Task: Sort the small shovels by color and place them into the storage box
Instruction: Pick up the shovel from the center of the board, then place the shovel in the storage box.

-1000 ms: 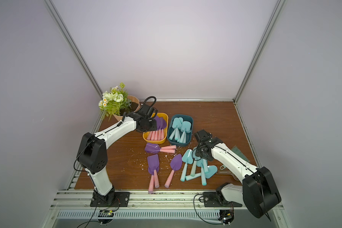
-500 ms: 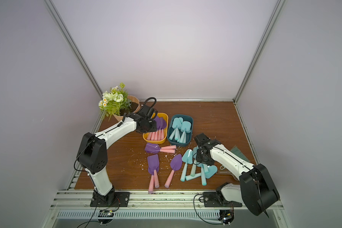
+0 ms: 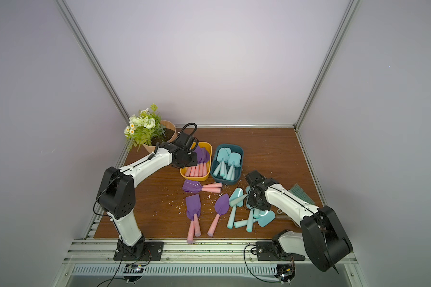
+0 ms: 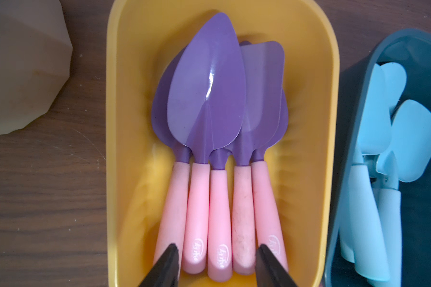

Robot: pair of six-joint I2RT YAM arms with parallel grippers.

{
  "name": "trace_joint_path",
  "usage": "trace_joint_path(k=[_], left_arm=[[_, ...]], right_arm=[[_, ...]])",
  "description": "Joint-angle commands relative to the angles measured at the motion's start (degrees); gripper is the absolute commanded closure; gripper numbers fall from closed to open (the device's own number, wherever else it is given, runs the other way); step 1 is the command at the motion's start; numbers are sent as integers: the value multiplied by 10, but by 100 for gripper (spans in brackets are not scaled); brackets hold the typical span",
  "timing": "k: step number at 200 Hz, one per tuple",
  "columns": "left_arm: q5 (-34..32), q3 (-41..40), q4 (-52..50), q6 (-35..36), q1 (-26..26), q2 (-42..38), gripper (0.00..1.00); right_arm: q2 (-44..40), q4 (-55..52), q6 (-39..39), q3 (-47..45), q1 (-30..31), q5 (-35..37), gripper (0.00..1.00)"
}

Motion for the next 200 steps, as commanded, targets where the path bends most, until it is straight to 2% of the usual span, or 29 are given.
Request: trace_joint_path(k=[1,42,72,106,156,200], left_arm=[[-1,-6,-3,-2,-5,-18,48],[-3,-10,-3,1,-3,-31,48],[-4,-22,-3,3,1,-45,48],[-6,-46,1,4,2,-66,48],[-5,-77,8,6,3,-91,48],[-16,-97,8,8,7,-116,47]], right_arm=[[-18,-46,5,54,0,43,89],[7,-80,-21,174,-1,86,90],[71,-41,-55,272,3,60,89],[159,12,-55,362,17,1,89],[275,64,-36,428,44,-63,88],[334,77,-21,445,54,-88,87]])
